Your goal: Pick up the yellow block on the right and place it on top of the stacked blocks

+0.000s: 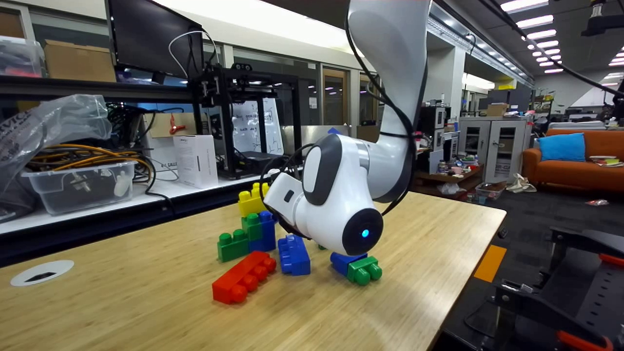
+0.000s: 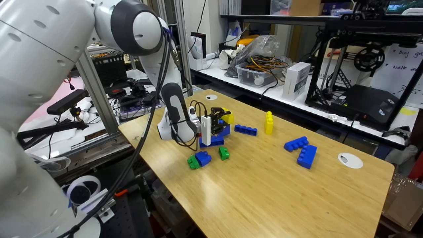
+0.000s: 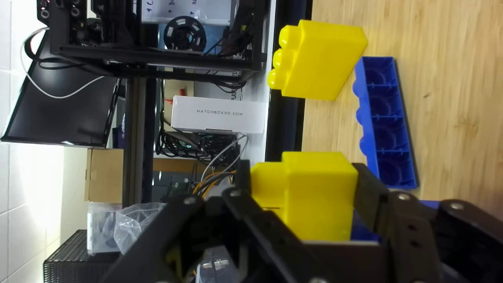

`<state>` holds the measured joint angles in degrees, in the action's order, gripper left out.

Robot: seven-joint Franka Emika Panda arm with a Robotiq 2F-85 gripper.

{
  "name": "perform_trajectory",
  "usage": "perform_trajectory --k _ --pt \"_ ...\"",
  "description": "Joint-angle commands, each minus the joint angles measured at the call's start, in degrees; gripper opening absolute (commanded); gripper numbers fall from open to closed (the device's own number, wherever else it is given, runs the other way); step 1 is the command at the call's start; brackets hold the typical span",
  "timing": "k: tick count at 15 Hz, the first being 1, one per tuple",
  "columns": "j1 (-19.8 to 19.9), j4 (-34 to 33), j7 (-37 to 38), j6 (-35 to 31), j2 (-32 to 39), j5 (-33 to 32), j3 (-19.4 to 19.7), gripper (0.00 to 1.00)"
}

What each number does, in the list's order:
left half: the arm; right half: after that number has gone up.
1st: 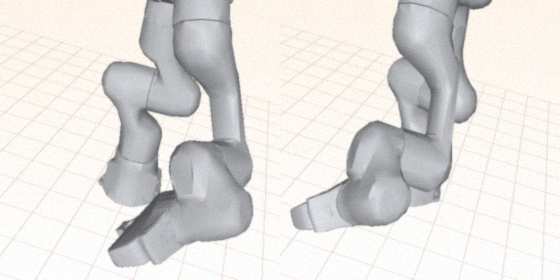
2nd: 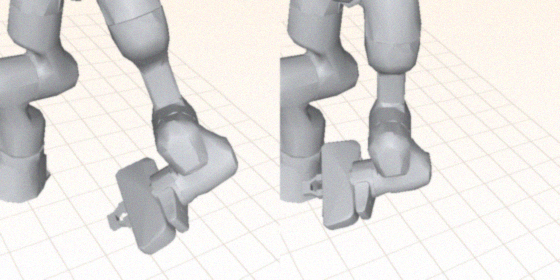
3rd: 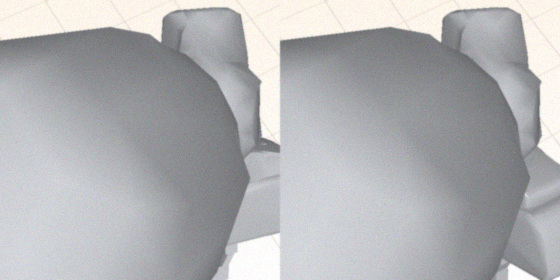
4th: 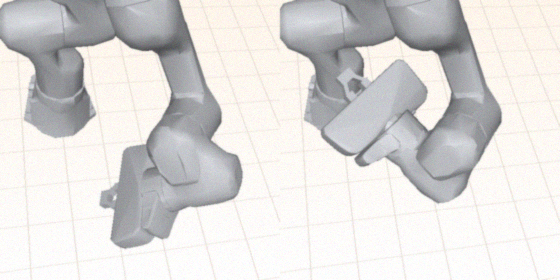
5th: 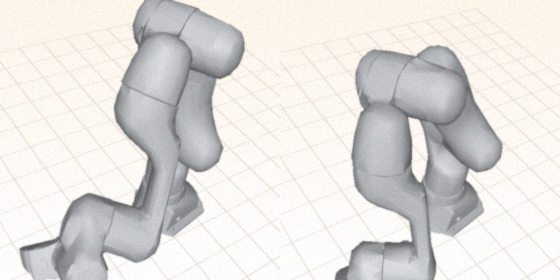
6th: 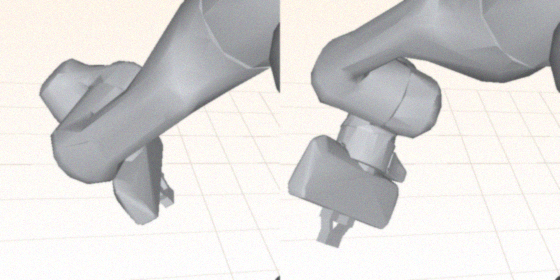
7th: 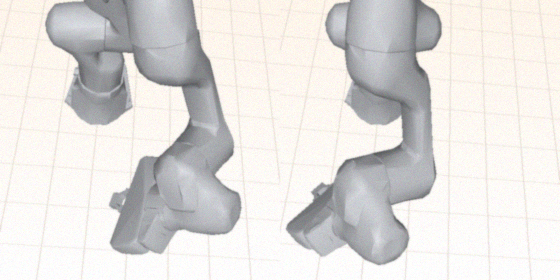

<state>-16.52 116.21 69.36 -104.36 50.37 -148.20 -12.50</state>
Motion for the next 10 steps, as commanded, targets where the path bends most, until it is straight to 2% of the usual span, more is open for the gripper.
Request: perform_trajectory --k 1,10 --pt "1.29 0.28 -0.72 2.69 0.94 0.32 -1.71 0.38" --pt "1.17 0.17 0.6 5.84 2.32 -1.32 -1.6 0.38"
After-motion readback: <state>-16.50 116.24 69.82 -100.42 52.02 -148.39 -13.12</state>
